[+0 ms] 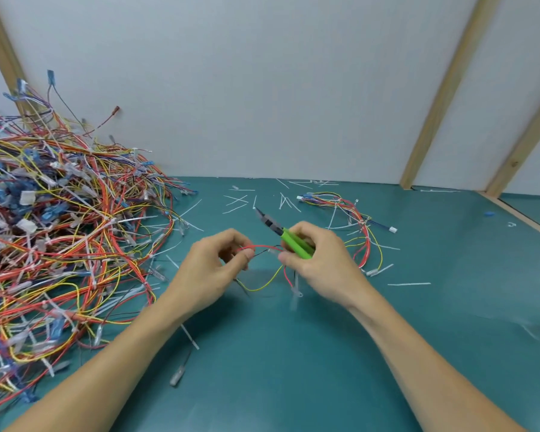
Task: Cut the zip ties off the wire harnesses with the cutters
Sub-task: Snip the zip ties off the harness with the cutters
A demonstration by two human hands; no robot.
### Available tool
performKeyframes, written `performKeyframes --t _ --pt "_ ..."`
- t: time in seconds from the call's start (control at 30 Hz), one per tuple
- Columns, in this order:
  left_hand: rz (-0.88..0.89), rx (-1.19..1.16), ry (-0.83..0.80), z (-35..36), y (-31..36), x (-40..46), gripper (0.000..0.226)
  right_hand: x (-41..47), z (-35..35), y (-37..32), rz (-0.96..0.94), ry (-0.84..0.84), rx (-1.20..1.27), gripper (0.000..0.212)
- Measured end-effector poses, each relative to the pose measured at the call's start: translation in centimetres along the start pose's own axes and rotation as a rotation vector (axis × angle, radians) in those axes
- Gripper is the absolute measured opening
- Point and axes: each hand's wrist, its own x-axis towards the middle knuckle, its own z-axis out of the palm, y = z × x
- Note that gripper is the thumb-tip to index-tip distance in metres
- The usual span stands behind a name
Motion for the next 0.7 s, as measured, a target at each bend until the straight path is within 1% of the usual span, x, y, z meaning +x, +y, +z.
performKeyframes --t 0.07,0.17,0.23,0.27,0.37,0.4,0.43,0.47,0.53,0.63,0.67,0.7 --pt "-0.036 0.034 0.052 -0.8 -0.5 0.3 0.012 0.6 -0.7 0.2 0.032 0.024 0.089 0.015" --pt "-0.109 -0.112 0.081 -1.6 -0.8 0.6 0.014 1.0 -1.5 1.1 0.116 0.021 0.229 0.015" --pt "-0.124 -0.143 0.065 -1.6 -0.8 0.8 0.014 1.0 -1.7 1.6 0.198 0.013 0.350 0.015" --pt "-0.131 -0.138 0.025 -1.4 -0.8 0.7 0.016 1.0 -1.7 1.8 0.235 0.013 0.408 0.014" --pt "-0.132 -0.145 -0.165 -0.7 -0.8 0.3 0.020 1.2 -1.6 2.2 0.293 0.030 0.541 0.010" --pt "-0.124 -0.146 -0.201 -0.5 -0.8 0.2 0.019 1.3 -1.6 2.2 0.302 0.043 0.567 0.009" --pt "-0.109 -0.132 -0.203 -0.5 -0.9 0.1 0.018 1.4 -1.7 2.3 0.309 0.059 0.589 0.007" --pt "-0.100 -0.113 -0.172 -0.5 -0.9 0.2 0.018 1.5 -1.8 2.3 0.316 0.078 0.605 0.007" --pt "-0.135 -0.163 -0.038 -0.8 -1.0 0.6 0.023 1.6 -2.1 2.5 0.334 0.104 0.601 0.006" --pt "-0.268 -0.408 0.278 -1.7 -0.5 1.3 0.027 1.5 -2.1 2.6 0.350 0.103 0.585 0.009" --pt "-0.278 -0.420 0.380 -2.0 -0.4 1.3 0.026 1.5 -2.0 2.5 0.352 0.100 0.577 0.010" --pt "-0.256 -0.361 0.465 -2.2 -0.3 1.2 0.024 1.4 -1.8 2.5 0.354 0.097 0.564 0.009"
